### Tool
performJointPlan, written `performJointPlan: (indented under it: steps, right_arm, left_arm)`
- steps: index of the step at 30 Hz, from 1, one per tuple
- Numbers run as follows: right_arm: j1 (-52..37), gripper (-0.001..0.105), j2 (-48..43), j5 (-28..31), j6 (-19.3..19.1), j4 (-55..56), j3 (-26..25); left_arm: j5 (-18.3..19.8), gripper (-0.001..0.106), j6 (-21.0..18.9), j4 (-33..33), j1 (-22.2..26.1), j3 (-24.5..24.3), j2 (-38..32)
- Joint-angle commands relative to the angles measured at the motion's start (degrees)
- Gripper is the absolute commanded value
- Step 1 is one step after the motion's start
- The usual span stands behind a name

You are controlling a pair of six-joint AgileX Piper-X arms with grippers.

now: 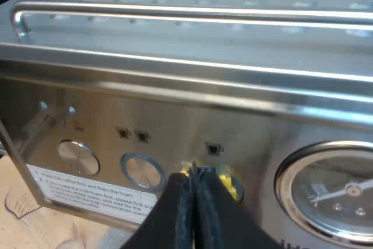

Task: Place mug into machine

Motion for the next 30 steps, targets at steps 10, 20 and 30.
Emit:
performJointPlan:
  steps: [10,20,30]
  right_arm:
    - [0.53,0.054,-5.74,-3.00,0.41,7.56,-1.26]
    - [7.61,0.070,-17.46,-3.78,0.89,19.43,-1.26]
    - [4.42,0.070,-30.90,-4.07,0.68,33.33,-2.87]
  left_arm:
    - [0.23,0.082,-0.15,-0.60,-0.30,-0.36,-0.17]
    - [-0.01,0.082,-2.31,-0.60,-0.30,-4.63,-0.17]
    - [-6.67,0.082,-8.31,-0.60,-0.30,-13.78,7.67]
